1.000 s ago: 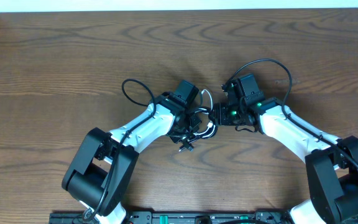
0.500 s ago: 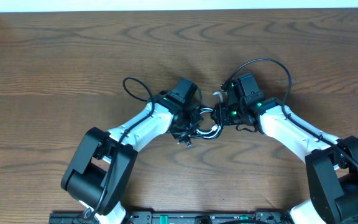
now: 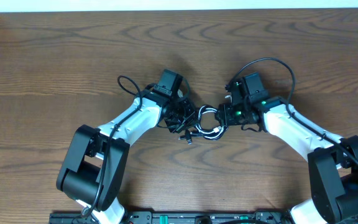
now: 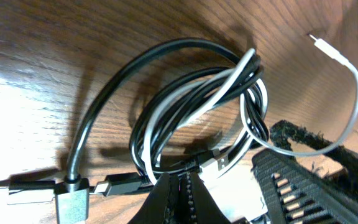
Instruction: Untangle cables
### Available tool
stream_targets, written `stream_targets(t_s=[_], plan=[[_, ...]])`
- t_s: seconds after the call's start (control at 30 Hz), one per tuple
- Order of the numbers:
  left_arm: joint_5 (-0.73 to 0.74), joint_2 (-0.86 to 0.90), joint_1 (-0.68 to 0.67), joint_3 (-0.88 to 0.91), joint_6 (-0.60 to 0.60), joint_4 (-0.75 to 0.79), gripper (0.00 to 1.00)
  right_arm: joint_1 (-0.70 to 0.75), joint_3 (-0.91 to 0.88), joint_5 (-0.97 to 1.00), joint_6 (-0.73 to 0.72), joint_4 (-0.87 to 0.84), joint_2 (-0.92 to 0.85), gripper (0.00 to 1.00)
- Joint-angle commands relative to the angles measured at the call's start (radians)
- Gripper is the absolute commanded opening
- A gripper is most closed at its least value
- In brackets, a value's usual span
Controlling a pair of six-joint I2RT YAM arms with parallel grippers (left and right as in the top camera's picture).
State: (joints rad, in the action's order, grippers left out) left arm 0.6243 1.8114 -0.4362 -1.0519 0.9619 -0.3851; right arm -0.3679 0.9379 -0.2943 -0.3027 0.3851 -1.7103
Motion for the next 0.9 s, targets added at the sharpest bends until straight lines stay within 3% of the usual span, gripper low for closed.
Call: stream_targets(t_s=[0.0,0.03,0.13,0.23,0.37,0.6,0.8,0.87], plan=[[0.027,0.012,0.015,0.013,-0.047,-0.001,0.08,0.02,0.013,0.004,0.012,0.01,-0.003,0.55],[0.042,0.012,0.017,0.013,-0.055,-0.001,0.09,0.02,0.013,0.004,0.012,0.012,-0.003,0.55],[0.067,0.012,0.013,0.013,-0.071,-0.022,0.28,0.019,0.013,0.004,0.012,0.02,-0.003,0.55],[0.024,0.012,-0.008,0.013,-0.071,-0.063,0.41,0.019,0.013,0.004,0.012,0.025,-0.003,0.52],[-0.116,0.012,-0.053,0.014,-0.024,-0.085,0.41,0.02,0.013,0.005,0.012,0.033,-0.003,0.49],[-0.238,0.021,-0.138,0.014,0.111,-0.069,0.41,0.021,0.013,0.016,0.013,0.053,-0.003,0.5],[-0.264,0.071,-0.169,0.014,0.137,-0.012,0.41,0.02,0.013,0.016,0.058,0.063,-0.003,0.5],[-0.262,0.092,-0.169,0.014,0.155,-0.01,0.37,0.02,0.013,0.016,0.058,0.064,-0.003,0.5]])
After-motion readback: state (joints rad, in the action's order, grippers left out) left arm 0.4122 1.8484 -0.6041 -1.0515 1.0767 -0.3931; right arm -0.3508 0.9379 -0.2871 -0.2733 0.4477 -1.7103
